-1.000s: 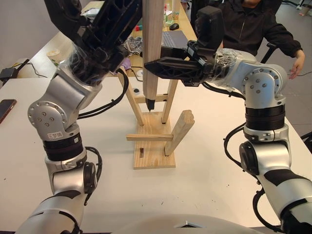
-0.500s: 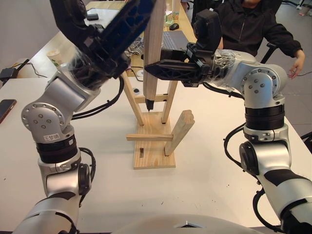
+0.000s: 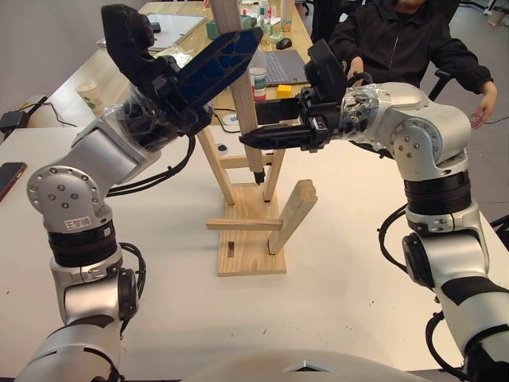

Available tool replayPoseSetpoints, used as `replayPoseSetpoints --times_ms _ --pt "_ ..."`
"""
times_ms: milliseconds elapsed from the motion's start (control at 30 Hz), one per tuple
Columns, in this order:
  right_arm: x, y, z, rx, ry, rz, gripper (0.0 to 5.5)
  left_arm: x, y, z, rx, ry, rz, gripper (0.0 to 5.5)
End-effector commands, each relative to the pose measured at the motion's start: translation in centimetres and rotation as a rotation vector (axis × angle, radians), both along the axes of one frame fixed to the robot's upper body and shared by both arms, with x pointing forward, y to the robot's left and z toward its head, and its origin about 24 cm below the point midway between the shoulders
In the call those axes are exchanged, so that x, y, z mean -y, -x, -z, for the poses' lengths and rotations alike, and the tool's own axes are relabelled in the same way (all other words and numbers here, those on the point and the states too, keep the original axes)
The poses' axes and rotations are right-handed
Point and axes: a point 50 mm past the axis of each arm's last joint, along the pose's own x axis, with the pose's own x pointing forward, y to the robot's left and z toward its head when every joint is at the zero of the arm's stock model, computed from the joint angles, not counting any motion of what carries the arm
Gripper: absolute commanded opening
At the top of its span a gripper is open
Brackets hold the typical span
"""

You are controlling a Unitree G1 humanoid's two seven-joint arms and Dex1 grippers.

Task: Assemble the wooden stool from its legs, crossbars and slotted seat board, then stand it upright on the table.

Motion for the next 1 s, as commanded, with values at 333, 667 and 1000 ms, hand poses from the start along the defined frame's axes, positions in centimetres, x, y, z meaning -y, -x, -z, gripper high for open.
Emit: replayPoseSetpoints --times_ms 333,667,1000 --pt "1.0 -0.7 -0.5 -0.002 -0.038 0.059 2.39 -3.0 -0.6 -0.8 0.045 0.097 -0.095 2.68" --pt "3.7 -1.9 0.8 0.013 0.022 0.213 4.1 -9.5 0.0 -1.4 0.097 0.069 -0.387 2.04" --pt "7.2 -1.7 1.1 -0.006 -0.029 0.357 4.44 -13.2 2.2 5.5 0.079 -0.057 -0.521 2.04"
